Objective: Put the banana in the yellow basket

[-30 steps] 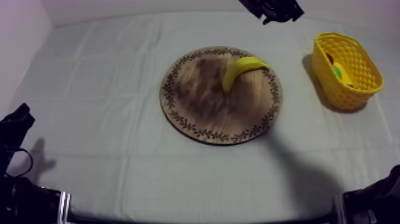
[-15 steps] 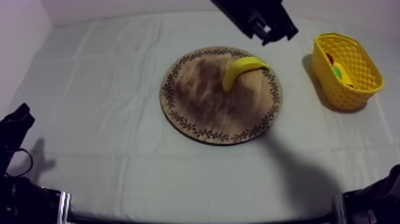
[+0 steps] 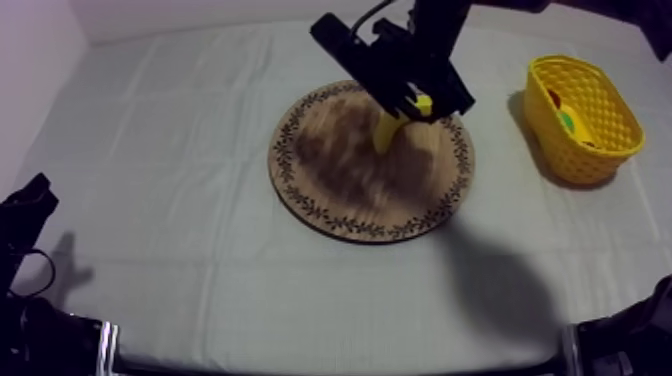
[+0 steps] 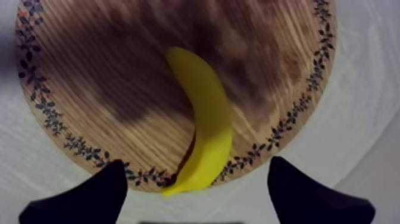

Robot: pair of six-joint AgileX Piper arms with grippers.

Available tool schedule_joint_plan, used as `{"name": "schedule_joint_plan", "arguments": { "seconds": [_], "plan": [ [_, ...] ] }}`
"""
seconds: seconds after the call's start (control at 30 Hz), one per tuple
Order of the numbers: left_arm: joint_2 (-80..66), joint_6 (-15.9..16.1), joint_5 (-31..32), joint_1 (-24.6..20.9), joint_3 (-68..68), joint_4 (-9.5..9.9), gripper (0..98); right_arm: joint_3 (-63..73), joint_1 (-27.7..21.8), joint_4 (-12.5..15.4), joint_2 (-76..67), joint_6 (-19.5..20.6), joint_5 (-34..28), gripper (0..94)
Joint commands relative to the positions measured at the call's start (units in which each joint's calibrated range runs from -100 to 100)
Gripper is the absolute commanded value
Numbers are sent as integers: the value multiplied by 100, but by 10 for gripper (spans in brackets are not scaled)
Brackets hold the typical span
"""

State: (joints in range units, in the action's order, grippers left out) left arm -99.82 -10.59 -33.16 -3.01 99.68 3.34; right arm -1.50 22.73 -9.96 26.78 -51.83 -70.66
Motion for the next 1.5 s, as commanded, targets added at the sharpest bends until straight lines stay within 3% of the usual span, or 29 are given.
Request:
{"name": "schedule_joint_plan", "arguments": {
  "seconds": [0.0, 0.83, 1.1, 1.47],
  "plan": [
    [0, 2, 1, 1, -1, 1, 1, 68, -5, -23, 255, 9, 72, 801],
    [0, 2, 1, 1, -1, 1, 1, 1048, -110, -419, 1780, 47, 629, 748],
    [0, 2, 1, 1, -1, 1, 1, 995, -72, -479, 1797, 42, 582, 482],
    [0, 2, 1, 1, -1, 1, 1, 876, -27, -645, 1839, 261, 690, 235]
  ]
}}
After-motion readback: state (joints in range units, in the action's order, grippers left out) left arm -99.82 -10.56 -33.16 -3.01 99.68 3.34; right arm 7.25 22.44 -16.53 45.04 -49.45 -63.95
